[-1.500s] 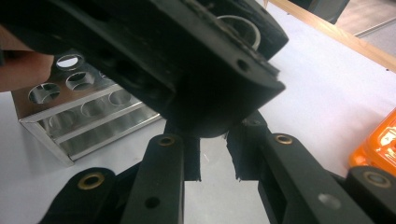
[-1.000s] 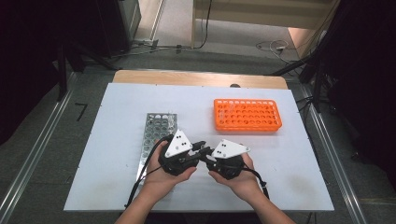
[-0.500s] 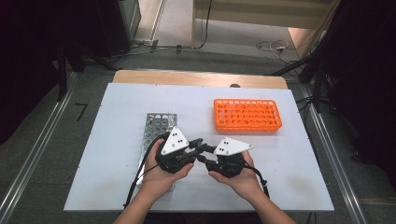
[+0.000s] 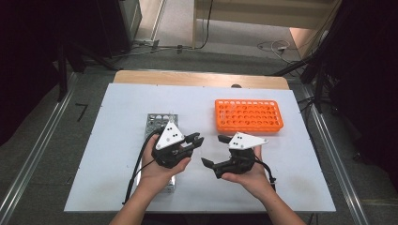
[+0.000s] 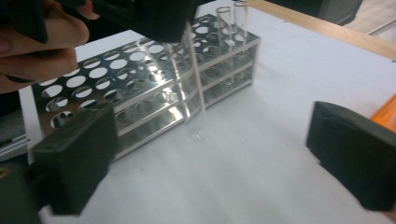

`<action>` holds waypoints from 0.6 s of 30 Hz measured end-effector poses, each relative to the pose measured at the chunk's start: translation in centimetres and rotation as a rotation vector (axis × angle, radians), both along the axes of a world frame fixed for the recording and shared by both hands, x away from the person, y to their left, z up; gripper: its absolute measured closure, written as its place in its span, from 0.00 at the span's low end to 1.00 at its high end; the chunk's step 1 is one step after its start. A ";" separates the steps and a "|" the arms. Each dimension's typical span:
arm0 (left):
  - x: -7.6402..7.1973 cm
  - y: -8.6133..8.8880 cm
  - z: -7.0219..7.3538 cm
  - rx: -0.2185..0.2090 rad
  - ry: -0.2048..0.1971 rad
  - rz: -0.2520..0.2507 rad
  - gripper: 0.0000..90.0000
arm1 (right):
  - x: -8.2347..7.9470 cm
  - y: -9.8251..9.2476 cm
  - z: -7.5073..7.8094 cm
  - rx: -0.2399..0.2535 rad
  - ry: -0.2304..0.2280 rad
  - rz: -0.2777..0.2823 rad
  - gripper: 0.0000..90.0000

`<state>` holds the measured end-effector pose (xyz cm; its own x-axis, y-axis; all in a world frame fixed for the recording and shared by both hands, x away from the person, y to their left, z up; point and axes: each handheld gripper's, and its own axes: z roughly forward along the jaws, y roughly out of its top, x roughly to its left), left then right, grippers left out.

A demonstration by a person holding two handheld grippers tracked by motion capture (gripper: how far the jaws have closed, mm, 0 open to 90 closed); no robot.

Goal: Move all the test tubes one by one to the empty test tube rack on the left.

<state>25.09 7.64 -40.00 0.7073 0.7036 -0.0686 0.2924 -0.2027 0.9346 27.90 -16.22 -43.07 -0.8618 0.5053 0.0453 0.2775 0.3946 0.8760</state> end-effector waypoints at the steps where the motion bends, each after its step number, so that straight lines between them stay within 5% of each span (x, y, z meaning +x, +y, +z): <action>1: 0.1 0.1 0.1 -0.003 -0.001 0.004 0.83 | 0.1 -0.3 0.0 0.008 -0.001 0.012 0.00; 18: 1.3 3.7 0.9 -0.040 -0.026 0.105 0.83 | 1.5 -4.2 0.2 0.027 -0.005 -0.063 0.00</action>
<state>26.34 11.32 -39.08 0.6319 0.7708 -0.0808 0.2856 -0.1346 0.9489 29.43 -20.42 -42.90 -0.8283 0.5575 0.0560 0.2971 0.3522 0.8875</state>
